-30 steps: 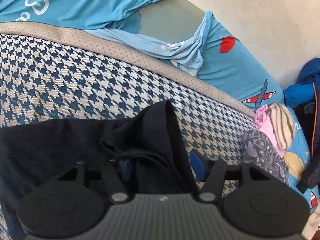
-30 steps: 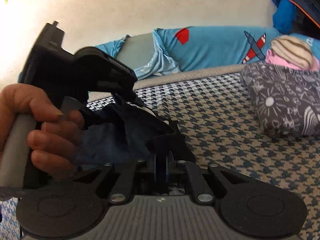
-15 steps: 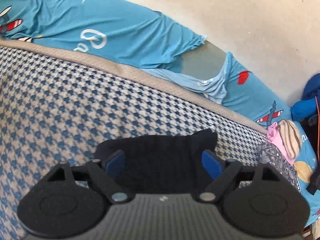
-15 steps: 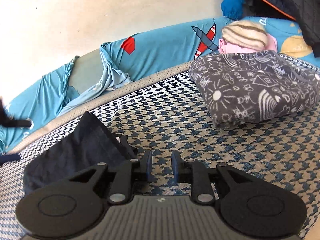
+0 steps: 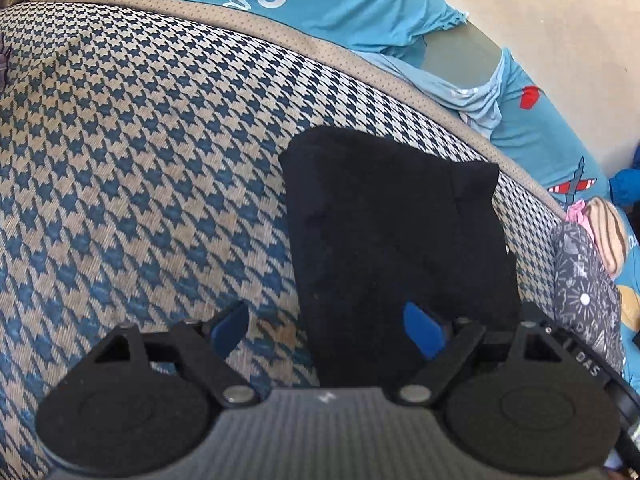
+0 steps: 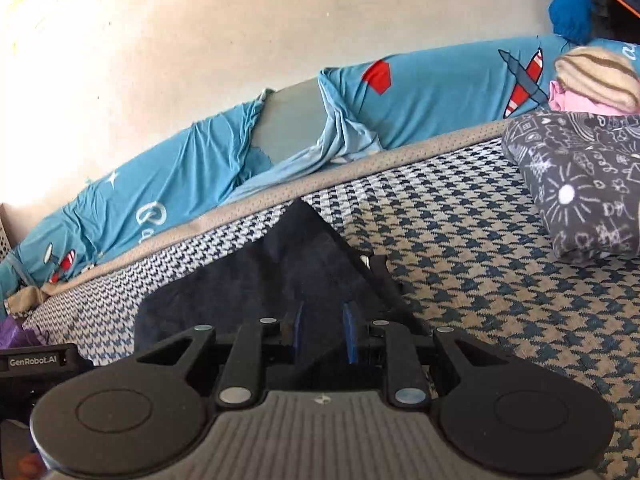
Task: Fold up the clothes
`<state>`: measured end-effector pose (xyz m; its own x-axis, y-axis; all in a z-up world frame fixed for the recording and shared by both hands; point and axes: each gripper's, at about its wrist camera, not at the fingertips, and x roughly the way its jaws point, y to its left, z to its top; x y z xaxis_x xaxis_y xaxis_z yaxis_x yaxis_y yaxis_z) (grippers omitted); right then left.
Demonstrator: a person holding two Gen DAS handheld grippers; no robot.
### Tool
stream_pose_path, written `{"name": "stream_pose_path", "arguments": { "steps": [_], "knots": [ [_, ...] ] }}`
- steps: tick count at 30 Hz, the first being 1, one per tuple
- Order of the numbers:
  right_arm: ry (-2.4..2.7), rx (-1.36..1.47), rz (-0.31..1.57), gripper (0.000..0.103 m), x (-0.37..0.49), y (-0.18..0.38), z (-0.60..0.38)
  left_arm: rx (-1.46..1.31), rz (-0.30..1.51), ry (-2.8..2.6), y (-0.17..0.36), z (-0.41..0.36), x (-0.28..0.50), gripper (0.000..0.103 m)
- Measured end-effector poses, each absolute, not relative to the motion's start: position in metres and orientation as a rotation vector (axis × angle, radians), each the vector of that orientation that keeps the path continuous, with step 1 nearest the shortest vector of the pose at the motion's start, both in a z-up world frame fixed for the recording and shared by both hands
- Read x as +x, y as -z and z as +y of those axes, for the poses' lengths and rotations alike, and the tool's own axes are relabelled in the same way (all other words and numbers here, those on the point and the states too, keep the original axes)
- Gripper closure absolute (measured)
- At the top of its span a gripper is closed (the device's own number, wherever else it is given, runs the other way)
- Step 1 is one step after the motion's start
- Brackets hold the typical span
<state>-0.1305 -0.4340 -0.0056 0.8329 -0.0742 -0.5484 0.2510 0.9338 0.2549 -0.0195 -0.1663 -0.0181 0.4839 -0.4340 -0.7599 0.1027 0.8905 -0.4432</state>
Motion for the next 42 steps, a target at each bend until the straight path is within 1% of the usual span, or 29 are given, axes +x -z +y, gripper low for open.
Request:
{"name": "stream_pose_path", "arguments": {
  "steps": [4,6,8,10,13,16,17,21,25,27,31,35,38,42],
  "knots": [
    [0.234,0.313,0.652,0.084,-0.129,0.022,-0.438,-0.296,1.012,0.347,0.021,-0.175,-0.031,0.018],
    [0.24,0.283,0.65,0.087,-0.131,0.025,-0.437,-0.249,1.008,0.35,0.021,-0.179,-0.035,0.018],
    [0.251,0.255,0.645,0.087,-0.133,0.024,-0.435,-0.216,1.005,0.355,0.021,-0.183,-0.041,0.017],
    [0.256,0.264,0.642,0.084,-0.136,0.023,-0.435,-0.193,1.001,0.36,0.021,-0.185,-0.045,0.014],
    [0.271,0.278,0.665,0.084,-0.137,0.024,-0.437,-0.146,0.996,0.36,0.022,-0.19,-0.051,0.014],
    [0.289,0.251,0.728,0.076,-0.137,0.028,-0.435,-0.11,0.99,0.35,0.021,-0.195,-0.055,0.013],
    [0.295,0.24,0.732,0.075,-0.138,0.029,-0.434,-0.105,0.989,0.347,0.021,-0.196,-0.055,0.013],
    [0.296,0.267,0.697,0.074,-0.144,0.022,-0.437,-0.138,0.985,0.341,0.017,-0.193,-0.056,0.013],
    [0.273,0.329,0.617,0.074,-0.152,0.011,-0.439,-0.145,0.941,0.319,0.006,-0.192,-0.052,0.013],
    [0.241,0.327,0.586,0.074,-0.152,0.006,-0.435,-0.134,0.919,0.308,0.001,-0.194,-0.047,0.012],
    [0.135,0.271,0.556,0.074,-0.148,0.004,-0.417,-0.169,0.937,0.274,0.008,-0.193,-0.036,0.012],
    [0.077,0.199,0.557,0.074,-0.142,0.009,-0.4,-0.151,0.96,0.273,0.02,-0.195,-0.035,0.012],
    [0.064,0.149,0.599,0.074,-0.135,0.02,-0.393,-0.111,0.955,0.276,0.024,-0.197,-0.04,0.011],
    [0.086,0.124,0.677,0.074,-0.13,0.037,-0.391,-0.055,0.953,0.278,0.027,-0.203,-0.047,0.007]
  ]
}}
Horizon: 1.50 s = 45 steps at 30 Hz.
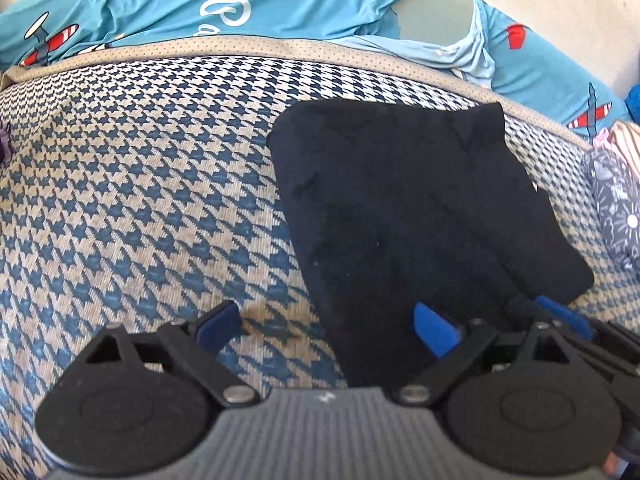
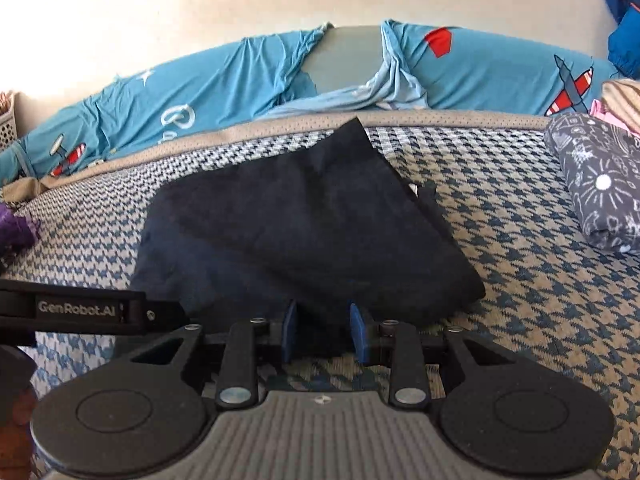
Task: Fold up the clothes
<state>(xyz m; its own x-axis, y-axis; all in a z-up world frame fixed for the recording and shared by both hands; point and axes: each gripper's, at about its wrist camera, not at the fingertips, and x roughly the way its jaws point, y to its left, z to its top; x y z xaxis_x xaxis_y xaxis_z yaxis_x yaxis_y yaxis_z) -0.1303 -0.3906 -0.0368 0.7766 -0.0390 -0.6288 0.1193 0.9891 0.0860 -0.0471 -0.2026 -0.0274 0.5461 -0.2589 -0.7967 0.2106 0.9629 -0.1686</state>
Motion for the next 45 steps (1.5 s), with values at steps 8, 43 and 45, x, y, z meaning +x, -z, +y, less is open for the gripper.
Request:
{"name": "stream_pose_path", "arguments": {
  "steps": [8,43,45],
  "knots": [
    [0.111,0.136,0.724,0.069,-0.134,0.037,-0.394,-0.009,0.947,0.29,0.032,-0.205,-0.057,0.003],
    [-0.024,0.133,0.628,0.052,0.008,0.018,-0.468,0.016,0.944,0.343,0.034,-0.226,-0.032,0.0],
    [-0.014,0.141,0.641,0.069,0.013,0.021,-0.468,0.03,0.942,0.344,0.035,-0.227,-0.033,0.0]
  ]
}}
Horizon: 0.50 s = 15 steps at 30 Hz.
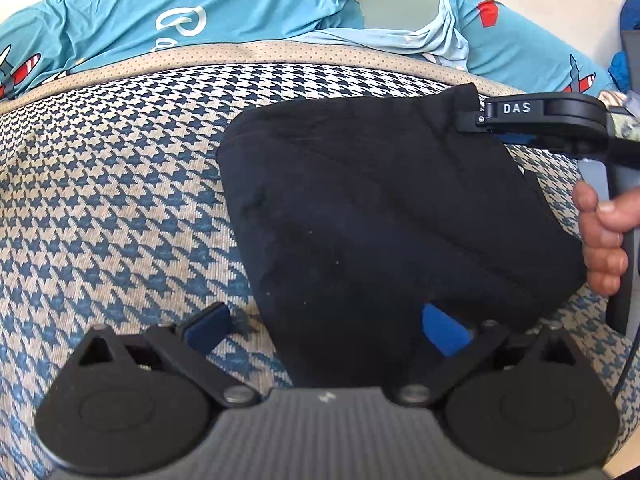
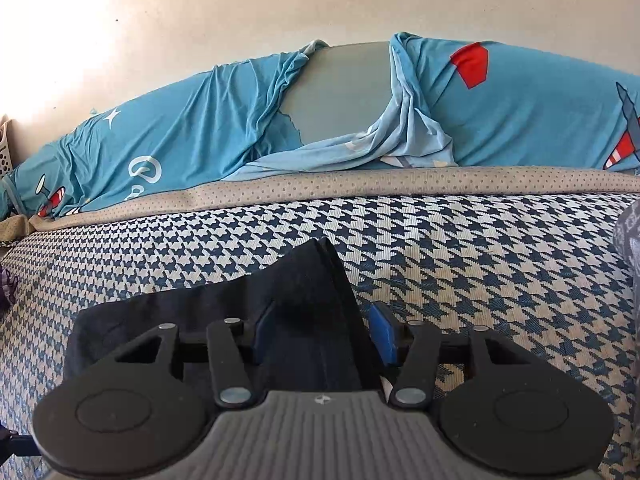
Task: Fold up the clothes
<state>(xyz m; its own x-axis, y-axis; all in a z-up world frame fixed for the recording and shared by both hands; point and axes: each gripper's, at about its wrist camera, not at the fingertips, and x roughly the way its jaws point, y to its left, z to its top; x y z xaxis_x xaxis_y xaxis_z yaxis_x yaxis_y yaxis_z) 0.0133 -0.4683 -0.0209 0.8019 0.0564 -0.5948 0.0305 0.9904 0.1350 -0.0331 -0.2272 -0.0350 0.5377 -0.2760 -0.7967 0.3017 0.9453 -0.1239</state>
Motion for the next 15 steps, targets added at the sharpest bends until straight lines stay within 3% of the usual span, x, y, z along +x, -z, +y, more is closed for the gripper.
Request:
{"name": "stream_pose_path", "arguments": {
  "steps": [3,11,15],
  "knots": [
    [0.008,0.149,0.653,0.087,0.02,0.025,-0.468,0.043,0.939,0.348,0.036,-0.228,-0.035,0.0],
    [0.111,0.104,0.64,0.102,0.034,0.028,-0.465,0.062,0.931,0.359,0.038,-0.226,-0.041,0.0],
    [0.191,0.227,0.684,0.102,0.041,0.033,-0.489,0.06,0.929,0.37,0.039,-0.223,-0.044,0.0]
  ]
}}
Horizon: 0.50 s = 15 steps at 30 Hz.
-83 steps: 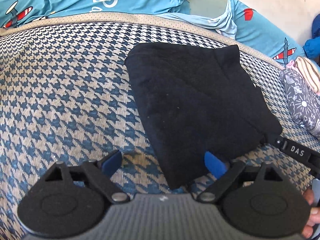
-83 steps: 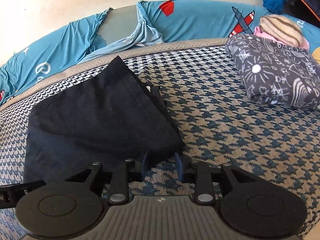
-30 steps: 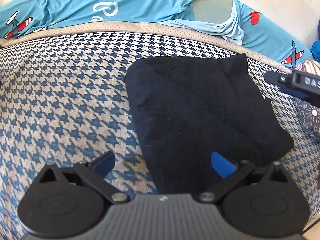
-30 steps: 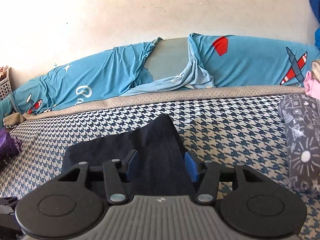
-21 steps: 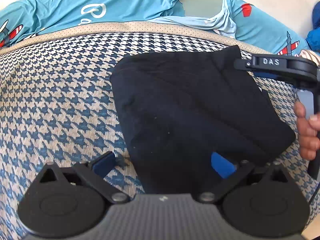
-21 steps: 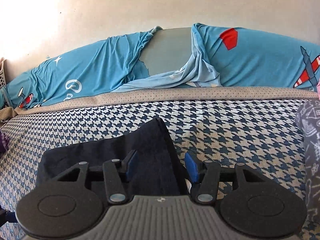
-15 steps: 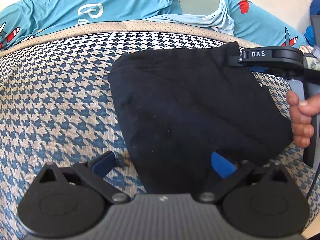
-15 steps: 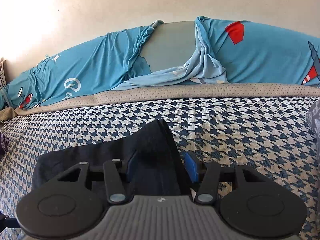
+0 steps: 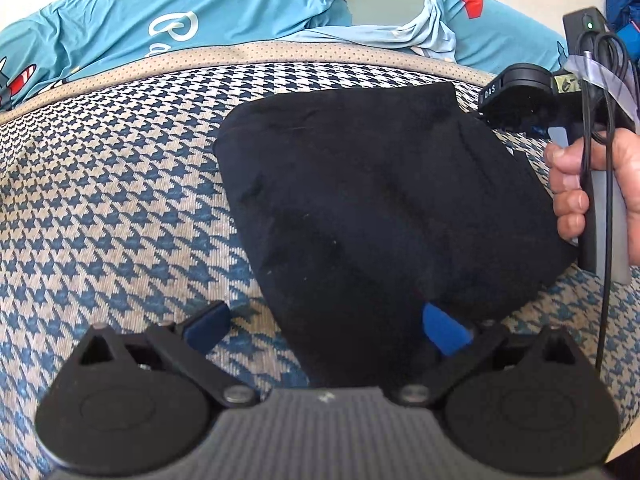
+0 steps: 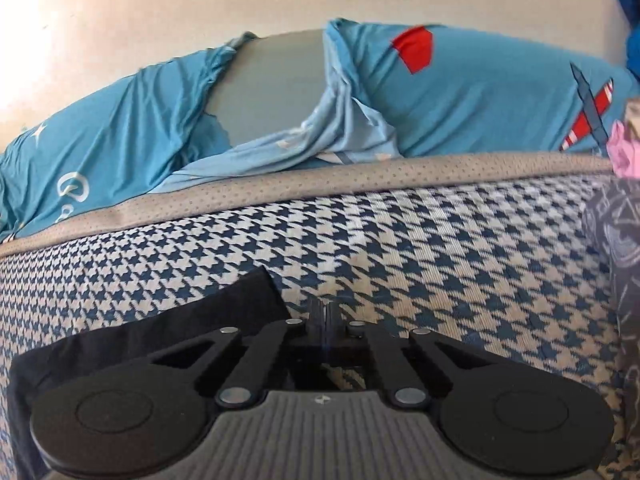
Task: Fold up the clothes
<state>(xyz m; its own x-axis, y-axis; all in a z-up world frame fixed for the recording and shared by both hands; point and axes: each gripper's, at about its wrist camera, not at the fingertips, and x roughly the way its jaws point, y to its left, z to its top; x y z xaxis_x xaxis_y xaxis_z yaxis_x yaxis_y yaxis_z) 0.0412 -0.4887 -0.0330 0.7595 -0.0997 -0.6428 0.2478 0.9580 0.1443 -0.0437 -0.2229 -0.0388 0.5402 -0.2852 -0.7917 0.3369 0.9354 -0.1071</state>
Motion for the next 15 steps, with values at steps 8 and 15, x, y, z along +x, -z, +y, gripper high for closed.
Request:
{"name": "stream_pose_path", "arguments": {
  "steps": [8,15],
  "knots": [
    [0.133,0.273,0.653,0.096,0.025,0.019,-0.497,0.062,0.925,0.374,0.039,-0.221,-0.047,0.0],
    [0.05,0.212,0.642,0.086,-0.004,0.004,-0.486,0.041,0.962,0.331,0.035,-0.222,-0.048,0.0]
  ]
}}
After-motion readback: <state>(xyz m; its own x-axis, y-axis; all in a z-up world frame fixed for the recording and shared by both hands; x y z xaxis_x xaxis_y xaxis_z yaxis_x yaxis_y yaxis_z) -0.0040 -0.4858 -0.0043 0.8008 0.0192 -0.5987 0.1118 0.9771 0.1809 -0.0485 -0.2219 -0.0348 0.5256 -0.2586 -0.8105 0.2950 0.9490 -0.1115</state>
